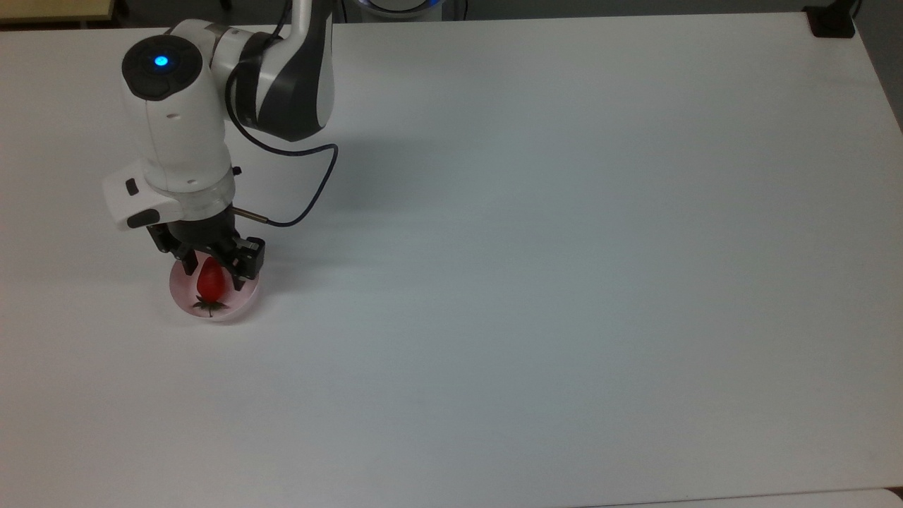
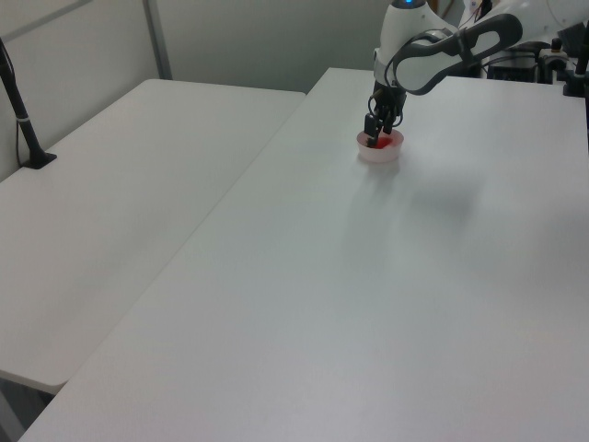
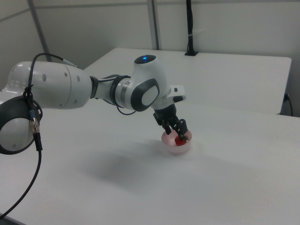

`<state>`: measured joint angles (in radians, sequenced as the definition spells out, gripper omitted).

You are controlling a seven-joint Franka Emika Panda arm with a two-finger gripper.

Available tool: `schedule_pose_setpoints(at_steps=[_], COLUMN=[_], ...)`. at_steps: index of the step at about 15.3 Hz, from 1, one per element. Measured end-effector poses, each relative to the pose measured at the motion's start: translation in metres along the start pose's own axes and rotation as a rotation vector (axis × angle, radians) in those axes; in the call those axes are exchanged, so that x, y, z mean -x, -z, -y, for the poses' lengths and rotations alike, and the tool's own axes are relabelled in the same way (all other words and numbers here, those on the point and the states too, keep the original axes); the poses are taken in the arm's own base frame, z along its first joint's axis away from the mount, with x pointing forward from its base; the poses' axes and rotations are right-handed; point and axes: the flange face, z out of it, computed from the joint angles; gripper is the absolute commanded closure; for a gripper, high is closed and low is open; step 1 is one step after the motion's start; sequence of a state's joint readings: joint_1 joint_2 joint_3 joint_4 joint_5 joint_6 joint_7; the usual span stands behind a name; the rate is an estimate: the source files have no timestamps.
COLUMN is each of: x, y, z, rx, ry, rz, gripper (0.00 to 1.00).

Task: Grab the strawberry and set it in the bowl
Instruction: 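Carry the strawberry over the pink bowl and lower it inside, then open the gripper to release the strawberry and raise the arm away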

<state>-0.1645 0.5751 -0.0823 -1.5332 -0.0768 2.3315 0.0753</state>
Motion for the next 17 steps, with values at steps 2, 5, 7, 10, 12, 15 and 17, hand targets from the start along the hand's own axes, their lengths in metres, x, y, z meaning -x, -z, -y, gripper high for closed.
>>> schedule_pose_setpoints(at_steps=[2,5,7,10,12,15,17], x=[0.000,-0.004,-0.001,0.009,0.021,0.041,0.055], y=[0.002,0.024,0.051,0.101,0.127,0.167,0.200], z=[0.008,0.040,0.060,0.088,0.109,0.132,0.139], rx=[-0.003,-0.015,-0.021,-0.029,-0.030,-0.029,-0.028], ry=[0.004,0.040,0.065,0.106,0.138,0.173,0.188], rz=[-0.003,-0.028,-0.010,0.025,0.069,0.132,0.162], gripper=[0.00,0.00,0.00,0.00,0.00,0.00,0.00])
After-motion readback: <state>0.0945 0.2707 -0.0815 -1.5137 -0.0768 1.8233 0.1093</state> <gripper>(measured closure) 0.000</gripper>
